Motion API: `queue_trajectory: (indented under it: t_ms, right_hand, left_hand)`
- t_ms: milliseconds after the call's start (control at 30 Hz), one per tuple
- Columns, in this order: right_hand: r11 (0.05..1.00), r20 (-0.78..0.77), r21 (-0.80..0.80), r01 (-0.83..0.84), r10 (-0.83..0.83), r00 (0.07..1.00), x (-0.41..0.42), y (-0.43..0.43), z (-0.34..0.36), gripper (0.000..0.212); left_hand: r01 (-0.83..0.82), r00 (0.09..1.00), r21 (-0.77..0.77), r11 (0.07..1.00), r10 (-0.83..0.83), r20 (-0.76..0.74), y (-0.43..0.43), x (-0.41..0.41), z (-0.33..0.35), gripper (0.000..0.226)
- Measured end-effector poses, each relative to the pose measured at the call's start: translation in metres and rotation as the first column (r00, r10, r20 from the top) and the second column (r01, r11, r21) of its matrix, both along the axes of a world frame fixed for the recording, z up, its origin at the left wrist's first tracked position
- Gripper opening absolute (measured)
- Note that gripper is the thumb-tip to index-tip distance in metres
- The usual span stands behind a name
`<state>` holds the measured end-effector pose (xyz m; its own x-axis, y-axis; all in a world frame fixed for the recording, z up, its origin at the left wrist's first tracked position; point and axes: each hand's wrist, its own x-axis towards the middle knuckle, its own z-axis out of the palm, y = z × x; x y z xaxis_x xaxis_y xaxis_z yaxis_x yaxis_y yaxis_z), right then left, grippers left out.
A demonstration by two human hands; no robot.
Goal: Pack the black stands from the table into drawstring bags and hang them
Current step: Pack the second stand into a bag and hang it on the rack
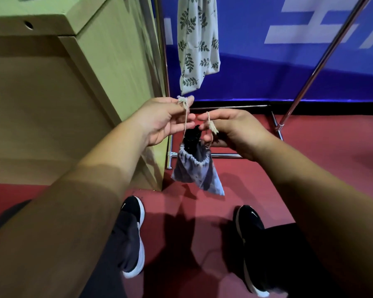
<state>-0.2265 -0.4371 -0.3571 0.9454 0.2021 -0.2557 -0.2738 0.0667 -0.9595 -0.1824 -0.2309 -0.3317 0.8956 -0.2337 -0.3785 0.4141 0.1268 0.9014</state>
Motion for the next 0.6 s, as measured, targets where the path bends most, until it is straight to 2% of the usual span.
queue_trajectory:
  t_ms: [67,133,200,267,300,367,467,533,600]
  right_hand:
    - [0.999,-0.002,-0.021,0.042,-0.042,0.999,0.0,0.003,0.001,0.002]
    - [0.989,0.011,-0.009,0.145,-0.144,0.989,0.003,0.006,0.001,0.022]
    - [0.97,0.116,-0.097,0.224,-0.213,0.97,0.006,0.006,0.002,0.04]
    - [0.941,0.225,-0.218,0.259,-0.21,0.951,0.008,0.004,0.002,0.054]
    - [0.94,0.231,-0.208,0.271,-0.222,0.947,0.01,0.004,0.002,0.059]
    - [0.948,0.185,-0.087,0.305,-0.286,0.94,0.013,0.004,0.005,0.053]
    - [0.947,0.177,0.073,0.313,-0.321,0.93,0.014,0.004,0.012,0.04]
    - [0.937,0.201,0.137,0.323,-0.345,0.917,0.013,0.004,0.016,0.037]
    - [0.916,0.182,0.185,0.356,-0.387,0.904,0.014,0.003,0.02,0.036]
  left_hand:
    - [0.013,0.999,0.092,0.996,-0.017,0.037,-0.002,0.001,-0.003,0.031]
    - [0.021,0.993,0.24,0.97,-0.049,0.11,-0.005,0.001,-0.007,0.044]
    - [0.028,0.984,0.289,0.957,-0.077,0.162,-0.006,0.0,-0.01,0.043]
    - [0.048,0.979,0.225,0.973,-0.09,0.181,-0.007,-0.003,-0.008,0.039]
    - [0.055,0.977,0.177,0.983,-0.09,0.195,-0.008,-0.005,-0.007,0.038]
    - [0.049,0.973,0.04,0.998,-0.056,0.225,-0.011,-0.009,-0.002,0.033]
    - [-0.045,0.97,-0.158,0.986,0.081,0.229,-0.019,-0.01,0.007,0.034]
    - [-0.08,0.969,-0.217,0.973,0.127,0.214,-0.019,-0.008,0.012,0.031]
    - [-0.053,0.971,-0.191,0.98,0.096,0.221,-0.015,-0.005,0.015,0.033]
